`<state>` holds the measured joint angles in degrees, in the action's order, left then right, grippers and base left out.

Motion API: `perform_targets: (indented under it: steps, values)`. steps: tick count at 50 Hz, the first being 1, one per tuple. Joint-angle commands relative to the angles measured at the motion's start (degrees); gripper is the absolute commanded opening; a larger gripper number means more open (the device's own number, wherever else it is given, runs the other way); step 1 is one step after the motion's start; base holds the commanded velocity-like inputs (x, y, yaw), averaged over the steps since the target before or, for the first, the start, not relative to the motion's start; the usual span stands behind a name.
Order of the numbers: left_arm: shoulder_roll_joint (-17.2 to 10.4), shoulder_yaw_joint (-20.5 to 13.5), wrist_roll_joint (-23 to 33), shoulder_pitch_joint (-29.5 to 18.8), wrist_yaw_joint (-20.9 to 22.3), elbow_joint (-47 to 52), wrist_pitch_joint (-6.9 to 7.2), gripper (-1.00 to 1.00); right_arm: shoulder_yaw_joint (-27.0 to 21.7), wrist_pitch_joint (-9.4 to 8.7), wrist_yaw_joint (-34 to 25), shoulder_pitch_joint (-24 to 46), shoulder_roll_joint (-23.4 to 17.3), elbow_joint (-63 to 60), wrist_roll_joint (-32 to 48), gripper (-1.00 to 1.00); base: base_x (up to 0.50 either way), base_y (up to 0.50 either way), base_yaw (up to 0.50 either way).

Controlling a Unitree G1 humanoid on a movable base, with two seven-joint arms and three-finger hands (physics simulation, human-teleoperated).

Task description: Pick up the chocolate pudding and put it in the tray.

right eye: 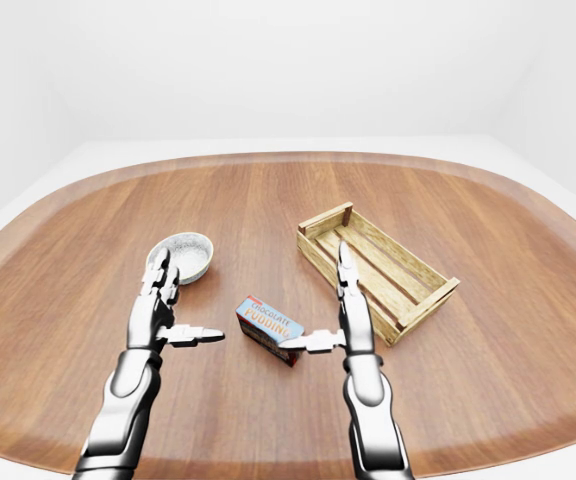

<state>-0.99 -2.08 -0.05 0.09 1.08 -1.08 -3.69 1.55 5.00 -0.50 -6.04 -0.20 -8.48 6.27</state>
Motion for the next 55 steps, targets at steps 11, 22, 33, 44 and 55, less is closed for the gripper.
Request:
perform_targets:
  steps: [11, 22, 33, 44, 55]
  values:
    - [0.0, -0.1, -0.7, -0.1, 0.2, 0.3, 0.96, 1.0, 2.2, 0.0, -0.2, 0.5, 0.2, 5.4, 3.0, 1.0, 0.0, 0.0, 0.0]
    - [0.0, -0.1, -0.6, 0.1, 0.3, 0.7, 1.01, 1.0, 3.0, 0.0, 0.1, 0.5, 0.4, 7.5, 3.5, 1.0, 0.0, 0.0, 0.0]
    - [0.0, -0.1, -0.6, 0.3, 0.4, 0.6, 0.71, 1.0, 3.8, 0.0, 0.6, 0.9, 0.5, 11.7, 4.7, 1.0, 0.0, 0.0, 0.0]
    - [0.0, 0.0, -0.5, 0.3, 0.4, 0.7, 0.78, 1.0, 3.7, 0.0, 1.1, 2.1, 0.6, 16.2, 5.5, 1.0, 0.0, 0.0, 0.0]
    - [0.0, -0.1, -0.5, 0.2, 0.4, 0.6, 0.71, 1.0, 4.0, 0.0, 1.3, 2.4, 0.7, 17.6, 6.2, 1.0, 0.0, 0.0, 0.0]
